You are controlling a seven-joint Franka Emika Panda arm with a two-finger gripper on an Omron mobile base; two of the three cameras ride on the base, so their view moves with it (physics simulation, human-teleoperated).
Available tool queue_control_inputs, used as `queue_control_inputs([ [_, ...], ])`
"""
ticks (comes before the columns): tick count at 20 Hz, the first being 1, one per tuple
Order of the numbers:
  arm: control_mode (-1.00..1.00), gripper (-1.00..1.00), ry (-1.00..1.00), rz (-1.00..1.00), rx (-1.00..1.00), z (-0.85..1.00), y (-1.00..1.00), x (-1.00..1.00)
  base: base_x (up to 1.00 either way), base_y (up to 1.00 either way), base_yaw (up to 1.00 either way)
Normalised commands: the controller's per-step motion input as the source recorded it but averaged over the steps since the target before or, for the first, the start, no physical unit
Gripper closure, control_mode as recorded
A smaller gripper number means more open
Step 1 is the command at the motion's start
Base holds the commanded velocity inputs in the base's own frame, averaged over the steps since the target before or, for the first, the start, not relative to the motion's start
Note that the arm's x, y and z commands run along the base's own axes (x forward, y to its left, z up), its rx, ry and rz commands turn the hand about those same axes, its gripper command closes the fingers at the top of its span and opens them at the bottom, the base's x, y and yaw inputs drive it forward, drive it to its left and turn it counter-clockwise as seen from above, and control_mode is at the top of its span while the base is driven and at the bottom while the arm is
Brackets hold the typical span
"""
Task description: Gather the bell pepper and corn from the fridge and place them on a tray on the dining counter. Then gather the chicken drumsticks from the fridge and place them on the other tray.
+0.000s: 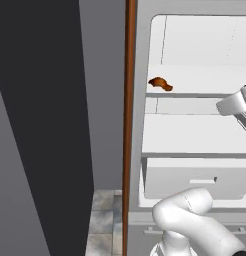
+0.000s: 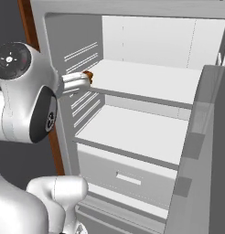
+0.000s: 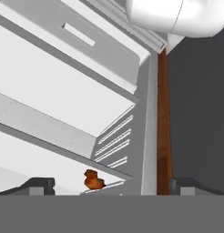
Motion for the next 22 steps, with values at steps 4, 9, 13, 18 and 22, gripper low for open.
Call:
queue_control_inputs([
  [4,-1.00,-1.00,0.00,0.00,0.00,-0.16,0.00,0.42,0.00,0.00,0.00],
  [9,-1.00,-1.00,0.00,0.02,0.01,-0.02,0.00,0.49,0.00,0.00,0.00],
  [13,-1.00,-1.00,0.00,0.03,0.02,0.00,0.00,0.39,0.00,0.00,0.00],
  [18,-1.00,-1.00,0.02,0.03,0.00,-0.07,0.00,0.37,0.00,0.00,0.00],
  [22,-1.00,-1.00,0.03,0.03,0.00,-0.07,0.00,0.37,0.00,0.00,0.00],
])
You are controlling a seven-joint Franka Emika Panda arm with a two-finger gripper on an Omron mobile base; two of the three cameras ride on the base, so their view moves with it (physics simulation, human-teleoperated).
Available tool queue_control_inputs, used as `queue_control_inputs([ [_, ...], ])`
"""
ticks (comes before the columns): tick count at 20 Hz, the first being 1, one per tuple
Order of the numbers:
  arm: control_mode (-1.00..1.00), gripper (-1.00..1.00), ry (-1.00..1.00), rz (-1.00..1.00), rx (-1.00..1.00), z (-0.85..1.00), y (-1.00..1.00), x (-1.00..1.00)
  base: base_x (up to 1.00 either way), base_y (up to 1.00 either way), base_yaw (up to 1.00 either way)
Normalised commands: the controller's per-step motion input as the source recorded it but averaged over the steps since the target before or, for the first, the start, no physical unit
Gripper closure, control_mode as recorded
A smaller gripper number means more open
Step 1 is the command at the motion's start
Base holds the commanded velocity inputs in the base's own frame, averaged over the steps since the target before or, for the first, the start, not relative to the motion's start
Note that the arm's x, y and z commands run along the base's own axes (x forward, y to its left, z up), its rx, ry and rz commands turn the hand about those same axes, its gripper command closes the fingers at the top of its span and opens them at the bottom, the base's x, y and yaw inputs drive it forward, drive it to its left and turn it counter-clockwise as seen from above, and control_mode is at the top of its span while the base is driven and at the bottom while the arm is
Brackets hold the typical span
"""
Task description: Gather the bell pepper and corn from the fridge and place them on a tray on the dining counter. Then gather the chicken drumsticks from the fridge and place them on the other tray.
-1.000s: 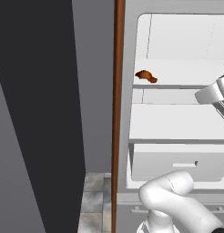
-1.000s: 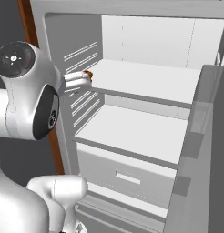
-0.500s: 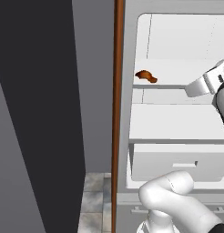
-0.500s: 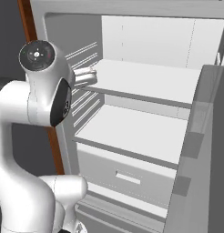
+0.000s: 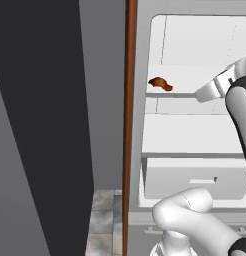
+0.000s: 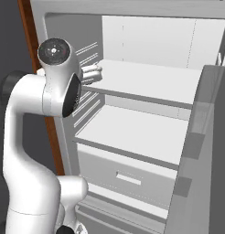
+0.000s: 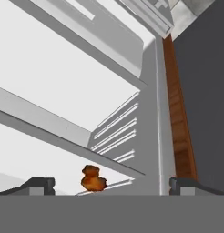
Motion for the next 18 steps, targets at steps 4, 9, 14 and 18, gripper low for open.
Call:
queue_control_inputs([
  [4,-1.00,-1.00,0.03,0.04,0.00,-0.07,0.00,0.37,0.00,0.00,0.00],
  [9,-1.00,-1.00,0.00,0.05,0.00,-0.19,0.00,0.32,0.00,0.00,0.00],
  [14,-1.00,-1.00,0.00,0.05,0.00,-0.16,0.00,0.31,0.00,0.00,0.00],
  [18,-1.00,-1.00,0.00,0.00,0.00,0.00,0.01,0.35,0.00,0.00,0.00],
])
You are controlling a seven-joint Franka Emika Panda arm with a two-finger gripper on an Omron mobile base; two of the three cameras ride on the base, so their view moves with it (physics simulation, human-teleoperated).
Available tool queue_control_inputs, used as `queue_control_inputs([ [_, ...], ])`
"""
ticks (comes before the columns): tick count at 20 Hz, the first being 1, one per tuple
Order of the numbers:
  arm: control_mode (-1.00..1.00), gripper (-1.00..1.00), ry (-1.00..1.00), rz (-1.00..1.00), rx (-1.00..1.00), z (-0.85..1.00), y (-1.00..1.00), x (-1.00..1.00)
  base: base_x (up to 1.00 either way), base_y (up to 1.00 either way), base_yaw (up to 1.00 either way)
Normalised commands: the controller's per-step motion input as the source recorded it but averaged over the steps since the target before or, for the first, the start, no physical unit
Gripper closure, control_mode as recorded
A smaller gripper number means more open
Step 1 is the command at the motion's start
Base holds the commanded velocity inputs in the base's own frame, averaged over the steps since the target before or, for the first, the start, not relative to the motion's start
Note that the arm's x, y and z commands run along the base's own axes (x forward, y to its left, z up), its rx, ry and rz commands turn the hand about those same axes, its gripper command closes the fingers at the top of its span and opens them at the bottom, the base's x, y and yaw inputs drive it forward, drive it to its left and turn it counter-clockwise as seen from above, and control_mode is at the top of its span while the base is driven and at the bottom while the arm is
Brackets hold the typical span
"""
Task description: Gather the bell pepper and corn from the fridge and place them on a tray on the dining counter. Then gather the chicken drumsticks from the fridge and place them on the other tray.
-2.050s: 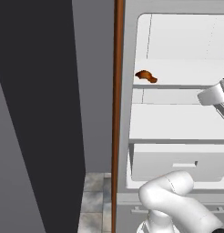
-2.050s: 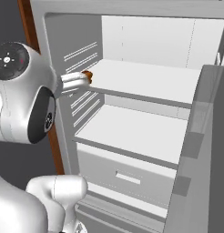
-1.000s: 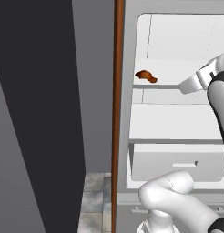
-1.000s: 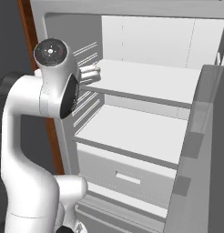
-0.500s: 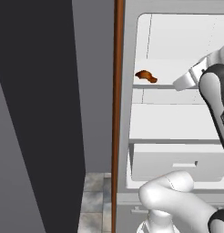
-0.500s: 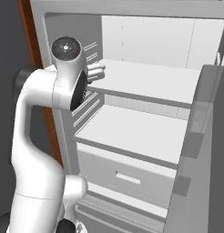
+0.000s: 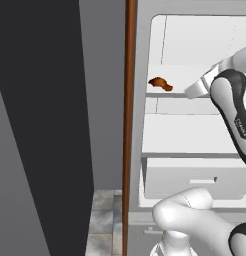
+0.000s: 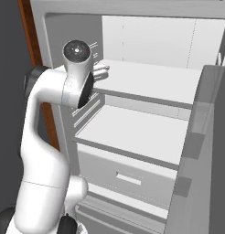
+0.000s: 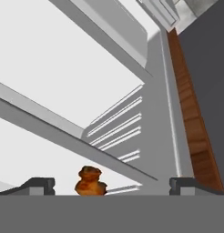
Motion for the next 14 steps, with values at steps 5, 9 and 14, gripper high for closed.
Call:
queue_control_inputs([
  [5,-1.00,-1.00,0.04,0.00,0.00,0.00,0.03,0.41,0.00,0.00,0.00],
  [9,-1.00,-1.00,0.08,0.00,0.00,0.00,0.03,0.36,0.00,0.00,0.00],
  [14,-1.00,-1.00,0.04,0.00,0.00,0.00,0.13,0.35,0.00,0.00,0.00],
])
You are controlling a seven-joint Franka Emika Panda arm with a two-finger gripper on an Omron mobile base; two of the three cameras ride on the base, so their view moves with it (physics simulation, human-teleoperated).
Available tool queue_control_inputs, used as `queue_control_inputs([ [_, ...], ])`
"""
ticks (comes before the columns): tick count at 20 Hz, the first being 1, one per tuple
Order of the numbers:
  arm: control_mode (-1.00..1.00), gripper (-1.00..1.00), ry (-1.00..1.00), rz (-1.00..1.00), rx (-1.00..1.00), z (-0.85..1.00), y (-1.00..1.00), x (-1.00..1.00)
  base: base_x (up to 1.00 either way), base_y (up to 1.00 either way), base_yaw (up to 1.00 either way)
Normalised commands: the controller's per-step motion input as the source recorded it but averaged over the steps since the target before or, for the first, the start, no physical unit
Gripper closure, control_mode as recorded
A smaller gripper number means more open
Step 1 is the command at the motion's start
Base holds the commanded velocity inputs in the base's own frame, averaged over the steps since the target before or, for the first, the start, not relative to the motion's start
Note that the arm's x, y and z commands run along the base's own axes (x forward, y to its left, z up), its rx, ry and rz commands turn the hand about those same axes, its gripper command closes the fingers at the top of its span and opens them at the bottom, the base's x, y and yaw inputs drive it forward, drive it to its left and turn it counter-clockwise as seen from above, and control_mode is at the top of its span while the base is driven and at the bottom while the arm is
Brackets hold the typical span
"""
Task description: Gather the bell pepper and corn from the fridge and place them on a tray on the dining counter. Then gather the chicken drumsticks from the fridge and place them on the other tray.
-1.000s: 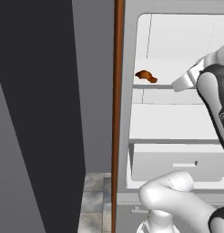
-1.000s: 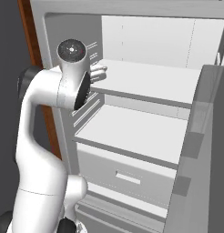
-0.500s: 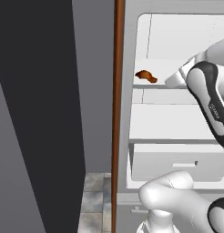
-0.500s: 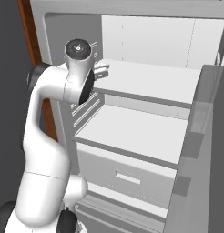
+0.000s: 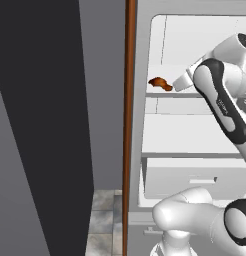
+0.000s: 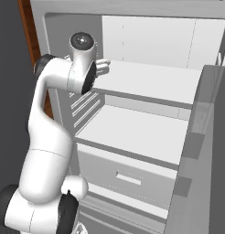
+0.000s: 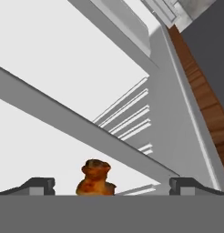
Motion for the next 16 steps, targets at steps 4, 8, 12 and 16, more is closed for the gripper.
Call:
queue_control_inputs([
  [4,-1.00,-1.00,0.00,0.01,-0.04,-0.15,0.22,0.32,0.00,0.00,0.00],
  [8,-1.00,-1.00,0.00,0.02,-0.07,-0.28,0.20,0.28,0.00,0.00,0.00],
  [12,-1.00,-1.00,0.00,0.02,-0.05,-0.21,0.05,0.31,0.00,0.00,0.00],
  [16,-1.00,-1.00,0.00,0.00,0.00,0.00,0.00,0.37,0.00,0.00,0.00],
])
